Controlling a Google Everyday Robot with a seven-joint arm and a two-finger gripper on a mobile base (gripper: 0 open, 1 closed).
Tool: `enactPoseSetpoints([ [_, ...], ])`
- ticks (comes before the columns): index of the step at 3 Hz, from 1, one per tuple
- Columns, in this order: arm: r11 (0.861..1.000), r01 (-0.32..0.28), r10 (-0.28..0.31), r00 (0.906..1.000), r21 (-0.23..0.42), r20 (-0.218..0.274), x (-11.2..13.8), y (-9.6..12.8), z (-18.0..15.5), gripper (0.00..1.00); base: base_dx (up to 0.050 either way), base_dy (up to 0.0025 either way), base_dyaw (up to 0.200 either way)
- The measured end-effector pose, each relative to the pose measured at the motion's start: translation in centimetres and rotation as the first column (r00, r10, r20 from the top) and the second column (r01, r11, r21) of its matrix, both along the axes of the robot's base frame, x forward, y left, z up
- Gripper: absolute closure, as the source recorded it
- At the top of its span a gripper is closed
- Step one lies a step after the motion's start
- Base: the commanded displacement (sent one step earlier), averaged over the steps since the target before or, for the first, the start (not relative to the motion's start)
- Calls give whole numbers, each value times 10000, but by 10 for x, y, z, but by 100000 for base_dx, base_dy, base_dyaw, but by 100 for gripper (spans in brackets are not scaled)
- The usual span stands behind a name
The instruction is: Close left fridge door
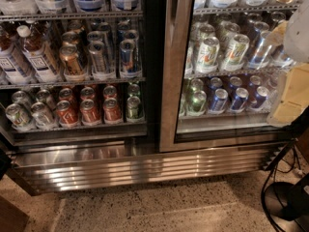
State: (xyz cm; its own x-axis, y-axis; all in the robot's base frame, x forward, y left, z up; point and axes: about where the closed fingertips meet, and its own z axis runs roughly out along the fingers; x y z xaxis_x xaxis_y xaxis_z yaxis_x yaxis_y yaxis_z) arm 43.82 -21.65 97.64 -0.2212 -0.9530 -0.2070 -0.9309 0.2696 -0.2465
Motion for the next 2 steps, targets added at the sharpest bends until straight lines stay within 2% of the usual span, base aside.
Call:
enactPoseSetpoints([
  [2, 10000, -1, 1, 10000, 0, 6, 0, 0, 0, 0, -3162, -244, 15408],
])
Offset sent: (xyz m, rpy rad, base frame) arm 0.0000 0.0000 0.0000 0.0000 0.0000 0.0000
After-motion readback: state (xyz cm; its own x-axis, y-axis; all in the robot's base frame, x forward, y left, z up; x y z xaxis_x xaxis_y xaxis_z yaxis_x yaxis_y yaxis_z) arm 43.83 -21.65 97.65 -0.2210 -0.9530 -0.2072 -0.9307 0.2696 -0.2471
